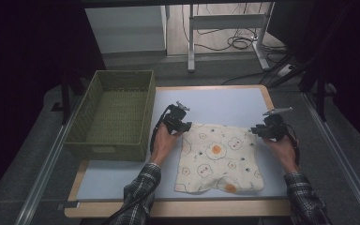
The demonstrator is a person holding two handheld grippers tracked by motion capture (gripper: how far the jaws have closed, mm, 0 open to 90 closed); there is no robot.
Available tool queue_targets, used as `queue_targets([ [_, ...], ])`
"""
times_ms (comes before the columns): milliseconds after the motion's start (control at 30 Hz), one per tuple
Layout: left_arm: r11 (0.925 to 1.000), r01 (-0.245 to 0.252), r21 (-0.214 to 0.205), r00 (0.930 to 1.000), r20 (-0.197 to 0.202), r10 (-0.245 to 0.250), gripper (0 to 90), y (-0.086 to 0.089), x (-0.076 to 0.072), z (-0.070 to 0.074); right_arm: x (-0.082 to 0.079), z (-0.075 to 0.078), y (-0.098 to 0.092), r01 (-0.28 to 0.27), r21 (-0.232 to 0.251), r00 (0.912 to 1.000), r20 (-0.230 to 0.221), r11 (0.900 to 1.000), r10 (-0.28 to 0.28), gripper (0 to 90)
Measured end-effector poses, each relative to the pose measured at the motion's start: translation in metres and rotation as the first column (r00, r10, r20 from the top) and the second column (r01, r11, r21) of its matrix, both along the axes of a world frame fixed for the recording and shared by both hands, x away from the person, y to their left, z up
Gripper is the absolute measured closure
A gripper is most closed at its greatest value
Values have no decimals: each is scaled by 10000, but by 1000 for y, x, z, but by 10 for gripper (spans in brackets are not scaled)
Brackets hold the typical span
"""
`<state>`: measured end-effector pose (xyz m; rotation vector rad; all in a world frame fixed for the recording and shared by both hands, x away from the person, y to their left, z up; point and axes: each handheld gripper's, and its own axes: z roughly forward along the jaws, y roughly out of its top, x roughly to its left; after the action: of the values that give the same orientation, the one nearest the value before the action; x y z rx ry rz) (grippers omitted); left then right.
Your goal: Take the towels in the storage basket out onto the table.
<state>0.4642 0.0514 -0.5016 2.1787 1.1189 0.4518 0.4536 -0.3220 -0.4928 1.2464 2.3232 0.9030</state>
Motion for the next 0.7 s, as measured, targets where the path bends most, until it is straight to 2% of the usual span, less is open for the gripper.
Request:
queue_targets([
  [67,9998,-103,-174,9999,-132,101,502,3,6,-3,3,-5,-1,-3,94,10000,-77,10000,4,652],
  [133,9996,28,-282,9997,-252,-35,503,3,8,-5,4,-7,-1,8,136,9999,-104,9999,-7,647],
  [167,9998,149,-109,9992,-368,-153,503,1,12,-10,5,-10,-1,-9,165,9999,-149,9999,12,631],
  [233,9998,190,-41,9985,-506,-191,504,-2,15,-14,6,-11,-1,-32,139,9999,-163,9999,34,630],
  [333,9997,257,46,9971,-718,-253,530,-6,19,-22,7,-16,4,-161,-267,9995,-293,9995,153,641],
  [367,9994,291,-200,9970,-715,-304,562,-6,19,-23,7,-16,5,-182,-340,9995,-272,9993,172,704],
  [400,9984,246,-515,9958,-869,-290,668,-7,19,-24,8,-16,7,-205,-160,9988,-442,9997,198,816],
  [467,9969,424,-664,9931,-1066,-493,810,-8,19,-22,8,-15,8,-245,-180,9986,-480,9995,237,873],
  [533,9983,431,-388,9950,-889,-464,873,-11,19,-21,11,-13,9,-296,-262,9985,-473,9992,283,888],
  [633,9983,337,-474,9975,-608,-366,880,-8,25,-15,18,-9,10,-279,-533,9994,-207,9982,269,890],
  [700,9982,209,-559,9989,-397,-232,879,-5,31,-10,24,-3,9,-196,-537,9998,14,9984,197,890],
])
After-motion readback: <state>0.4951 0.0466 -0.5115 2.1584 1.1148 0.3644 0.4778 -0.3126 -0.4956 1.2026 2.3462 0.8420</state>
